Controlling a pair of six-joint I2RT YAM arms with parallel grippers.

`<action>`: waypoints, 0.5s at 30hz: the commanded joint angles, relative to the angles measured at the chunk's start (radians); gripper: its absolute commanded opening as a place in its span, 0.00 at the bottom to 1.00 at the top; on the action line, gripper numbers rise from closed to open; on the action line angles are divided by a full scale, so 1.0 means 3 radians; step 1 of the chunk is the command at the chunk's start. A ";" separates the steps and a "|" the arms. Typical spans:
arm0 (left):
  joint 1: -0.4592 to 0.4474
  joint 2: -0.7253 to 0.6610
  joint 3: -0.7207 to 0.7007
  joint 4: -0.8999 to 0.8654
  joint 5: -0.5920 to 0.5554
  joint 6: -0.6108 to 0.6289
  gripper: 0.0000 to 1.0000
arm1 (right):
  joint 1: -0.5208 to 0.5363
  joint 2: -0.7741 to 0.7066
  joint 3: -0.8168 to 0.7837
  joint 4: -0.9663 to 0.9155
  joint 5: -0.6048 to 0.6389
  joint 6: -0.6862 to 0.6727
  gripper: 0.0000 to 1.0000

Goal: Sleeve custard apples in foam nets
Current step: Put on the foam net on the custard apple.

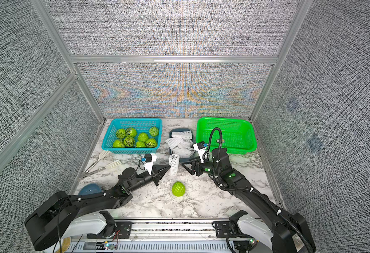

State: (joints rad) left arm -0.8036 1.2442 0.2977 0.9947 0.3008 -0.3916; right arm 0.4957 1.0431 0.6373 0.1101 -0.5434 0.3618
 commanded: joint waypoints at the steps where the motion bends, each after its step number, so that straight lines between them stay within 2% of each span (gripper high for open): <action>1: -0.0105 0.0006 -0.0038 0.0134 -0.0161 0.0260 0.00 | -0.0003 0.0014 0.0060 0.0152 0.0180 -0.0043 0.66; 15: -0.0316 0.0337 -0.0274 0.0872 -0.0409 0.0298 0.00 | 0.0104 0.0130 -0.0107 0.0368 0.0146 0.0290 0.66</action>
State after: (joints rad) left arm -0.8871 1.3281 0.2199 1.1553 0.2039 -0.3183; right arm 0.5156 1.0801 0.6140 0.1791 -0.5034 0.4152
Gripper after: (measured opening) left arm 0.049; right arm 0.665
